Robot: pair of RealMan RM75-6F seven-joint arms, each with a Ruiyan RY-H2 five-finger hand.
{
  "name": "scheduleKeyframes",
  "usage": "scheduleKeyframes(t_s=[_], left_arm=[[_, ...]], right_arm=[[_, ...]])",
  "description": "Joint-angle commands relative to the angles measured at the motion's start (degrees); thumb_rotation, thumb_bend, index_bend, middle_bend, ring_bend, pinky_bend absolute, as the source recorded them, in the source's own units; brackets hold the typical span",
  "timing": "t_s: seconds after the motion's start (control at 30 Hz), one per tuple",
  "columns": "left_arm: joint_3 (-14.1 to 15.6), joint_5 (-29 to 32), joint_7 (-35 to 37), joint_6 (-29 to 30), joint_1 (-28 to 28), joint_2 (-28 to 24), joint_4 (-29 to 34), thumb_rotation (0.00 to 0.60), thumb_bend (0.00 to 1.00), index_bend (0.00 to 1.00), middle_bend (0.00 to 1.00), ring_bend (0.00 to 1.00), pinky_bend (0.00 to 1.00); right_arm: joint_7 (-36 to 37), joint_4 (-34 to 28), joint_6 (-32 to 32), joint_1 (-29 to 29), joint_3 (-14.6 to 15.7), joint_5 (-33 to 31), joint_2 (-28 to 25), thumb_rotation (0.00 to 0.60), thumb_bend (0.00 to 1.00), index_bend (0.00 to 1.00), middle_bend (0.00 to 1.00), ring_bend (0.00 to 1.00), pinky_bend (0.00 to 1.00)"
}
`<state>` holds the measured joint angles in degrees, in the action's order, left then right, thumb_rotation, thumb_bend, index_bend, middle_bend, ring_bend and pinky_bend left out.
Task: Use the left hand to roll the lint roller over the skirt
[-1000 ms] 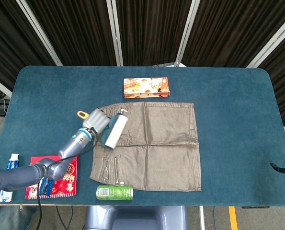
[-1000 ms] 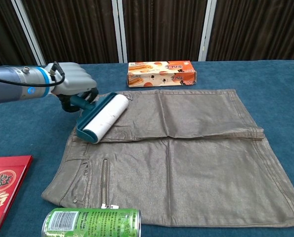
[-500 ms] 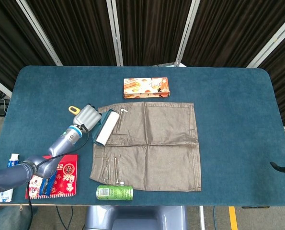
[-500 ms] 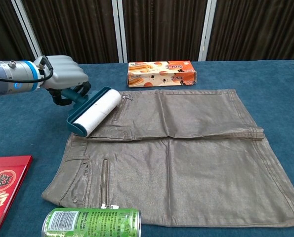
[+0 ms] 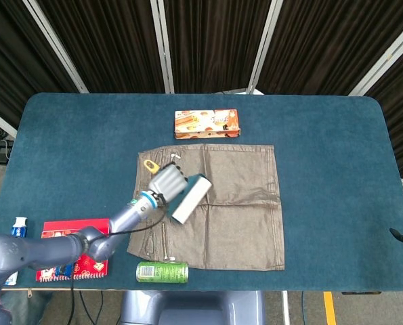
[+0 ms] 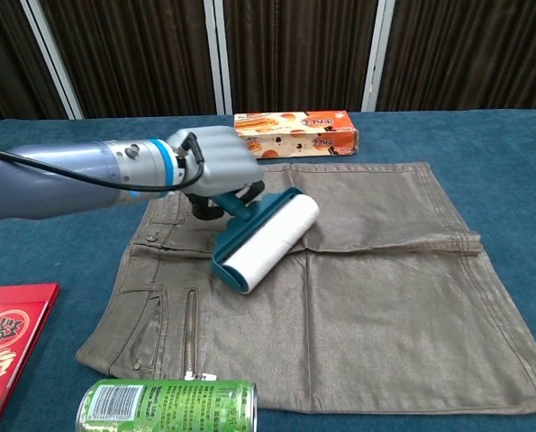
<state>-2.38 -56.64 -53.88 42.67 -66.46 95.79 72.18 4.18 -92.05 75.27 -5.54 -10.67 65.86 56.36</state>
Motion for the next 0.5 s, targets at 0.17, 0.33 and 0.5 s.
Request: scheduleKeyframes(t_s=[0.17, 0.33, 0.5], left_arm=[[-1.23, 3.11, -5.47, 0.12, -3.7, 4.21, 0.72, 0.6, 0.74, 0.54, 0.51, 0.41, 0.45], [-2.35, 4.55, -7.11, 0.65, -5.52, 5.59, 1.27, 0.6, 0.74, 0.55, 0.52, 0.41, 0.45], [-2.25, 6.02, -9.04, 0.73, -6.82, 6.17, 1.79, 0.6, 0.74, 0.55, 0.51, 0.41, 0.45]], right_arm=[[0.17, 0.09, 0.06, 0.12, -0.1, -0.16, -0.07, 0.6, 0.0, 0.0, 0.0, 0.0, 0.0], [-0.57, -0.11, 0.05, -0.02, 0.1, 0.2, 0.15, 0.6, 0.0, 0.0, 0.0, 0.0, 0.0], [-1.25, -0.2, 0.02, -0.12, 0.18, 0.18, 0.32, 0.6, 0.0, 0.0, 0.0, 0.0, 0.0]])
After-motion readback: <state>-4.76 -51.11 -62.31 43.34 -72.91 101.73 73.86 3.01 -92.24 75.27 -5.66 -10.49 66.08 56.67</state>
